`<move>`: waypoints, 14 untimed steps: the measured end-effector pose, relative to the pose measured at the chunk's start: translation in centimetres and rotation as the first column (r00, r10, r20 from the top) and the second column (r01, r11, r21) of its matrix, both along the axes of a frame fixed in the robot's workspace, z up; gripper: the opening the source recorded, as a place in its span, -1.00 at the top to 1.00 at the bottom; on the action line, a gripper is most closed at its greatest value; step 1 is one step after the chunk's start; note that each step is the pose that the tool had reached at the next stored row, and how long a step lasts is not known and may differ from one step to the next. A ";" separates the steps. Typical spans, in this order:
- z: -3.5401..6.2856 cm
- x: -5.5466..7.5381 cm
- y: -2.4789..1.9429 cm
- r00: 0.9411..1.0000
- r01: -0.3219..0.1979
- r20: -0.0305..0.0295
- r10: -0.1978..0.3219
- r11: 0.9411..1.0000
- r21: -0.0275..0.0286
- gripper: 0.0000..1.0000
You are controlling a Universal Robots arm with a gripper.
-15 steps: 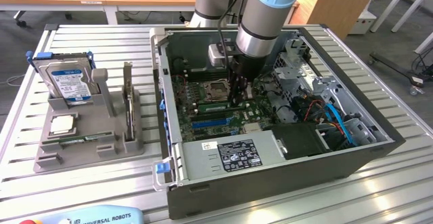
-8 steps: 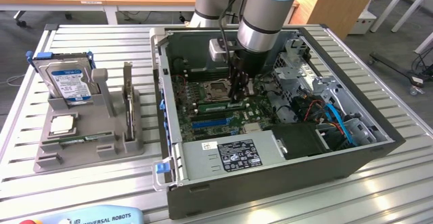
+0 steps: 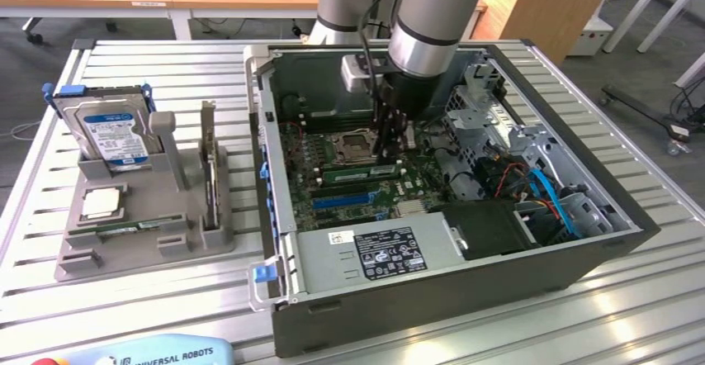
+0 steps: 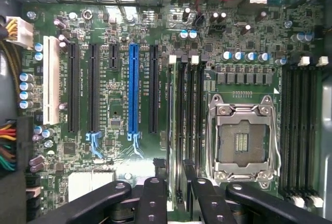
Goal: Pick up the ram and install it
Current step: 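Insert the ram into the slot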
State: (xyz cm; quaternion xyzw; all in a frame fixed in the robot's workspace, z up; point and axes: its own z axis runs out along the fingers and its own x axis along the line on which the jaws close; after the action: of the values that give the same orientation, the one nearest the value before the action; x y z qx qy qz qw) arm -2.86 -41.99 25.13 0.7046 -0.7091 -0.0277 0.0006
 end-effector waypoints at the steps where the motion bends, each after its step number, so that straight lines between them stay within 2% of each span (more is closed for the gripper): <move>1: 0.18 0.0 0.00 1.000 0.000 0.000 0.000 1.000 0.000 0.48; 10: 1.68 0.0 0.00 1.000 0.000 0.000 0.000 1.000 0.000 0.48; 14: 1.81 0.0 0.00 1.000 0.000 0.000 0.000 1.000 0.000 0.48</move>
State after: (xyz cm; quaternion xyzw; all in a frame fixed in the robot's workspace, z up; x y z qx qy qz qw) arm -2.85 -41.99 26.94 0.7046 -0.7091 -0.0278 0.0005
